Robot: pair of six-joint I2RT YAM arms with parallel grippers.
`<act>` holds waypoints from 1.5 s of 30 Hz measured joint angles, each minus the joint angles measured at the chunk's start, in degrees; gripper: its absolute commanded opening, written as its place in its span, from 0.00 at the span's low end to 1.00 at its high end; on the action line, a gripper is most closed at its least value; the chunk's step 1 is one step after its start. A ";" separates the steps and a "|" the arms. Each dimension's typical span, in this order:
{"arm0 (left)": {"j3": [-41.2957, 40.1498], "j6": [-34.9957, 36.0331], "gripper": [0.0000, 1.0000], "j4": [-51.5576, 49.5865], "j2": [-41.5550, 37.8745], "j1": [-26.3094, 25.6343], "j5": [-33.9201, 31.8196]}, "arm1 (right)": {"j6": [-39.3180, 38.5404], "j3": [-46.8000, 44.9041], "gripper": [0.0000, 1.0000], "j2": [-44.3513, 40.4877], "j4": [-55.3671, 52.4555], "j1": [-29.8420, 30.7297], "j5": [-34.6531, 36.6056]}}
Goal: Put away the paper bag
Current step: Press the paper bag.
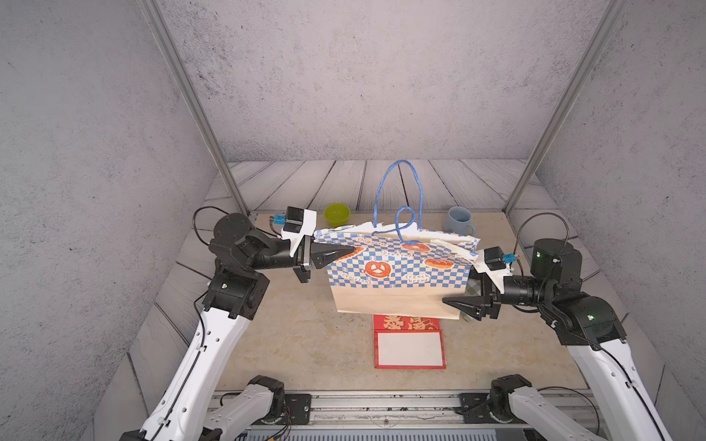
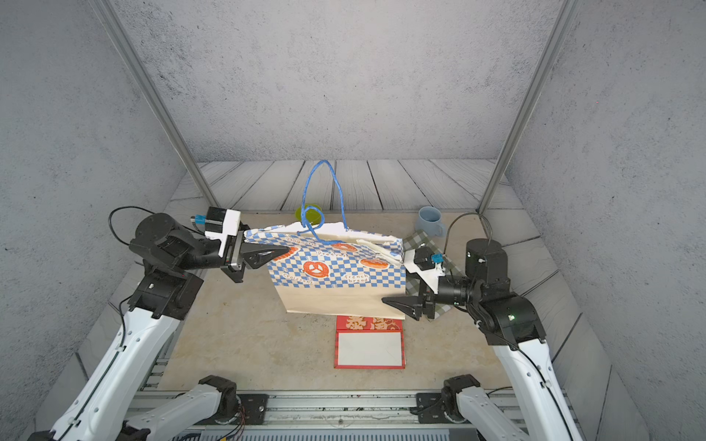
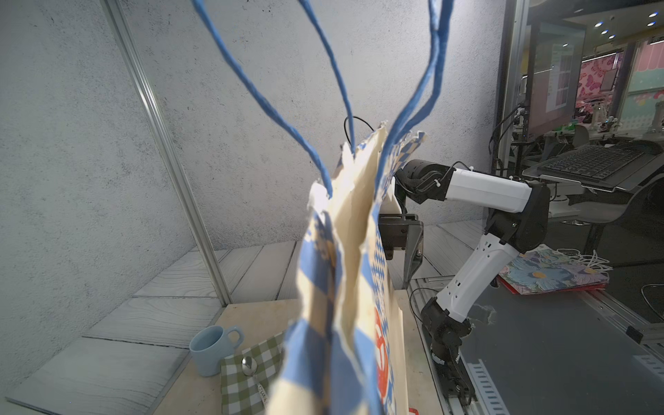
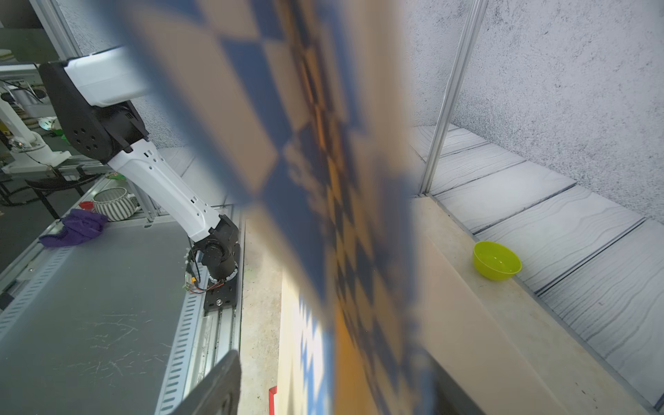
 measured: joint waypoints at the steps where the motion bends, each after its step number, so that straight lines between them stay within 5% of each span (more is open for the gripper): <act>1: 0.09 0.24 0.00 -0.44 -0.02 0.00 0.04 | 0.24 -0.13 0.75 -0.57 0.76 0.00 0.55; 11: 0.07 0.37 0.00 -1.49 -0.46 -0.02 0.98 | -1.66 -2.97 0.73 -5.05 5.11 0.00 7.19; 23: 0.07 0.09 0.00 -1.31 -0.04 -0.15 1.14 | 2.78 -2.99 0.26 -1.22 9.42 0.00 1.44; 25: 0.07 0.20 0.00 -1.22 0.15 -0.15 0.81 | 3.50 -2.99 0.30 -1.27 9.38 0.00 1.16; 29: 0.07 0.66 0.00 -1.27 0.31 -0.15 0.28 | 5.29 -2.99 0.57 -1.25 9.90 0.00 1.18; 34: -0.22 2.01 0.00 -1.99 0.31 -0.17 -0.02 | 8.81 -2.97 0.57 -1.18 14.14 0.00 1.18; 37: -1.29 2.64 0.00 -2.40 0.31 -0.22 -0.22 | 12.13 -2.45 0.48 -0.50 18.01 0.00 0.24; 45: -4.00 3.76 0.00 -4.24 0.85 -0.26 -0.33 | 17.29 -1.27 0.05 1.25 23.30 0.00 -1.92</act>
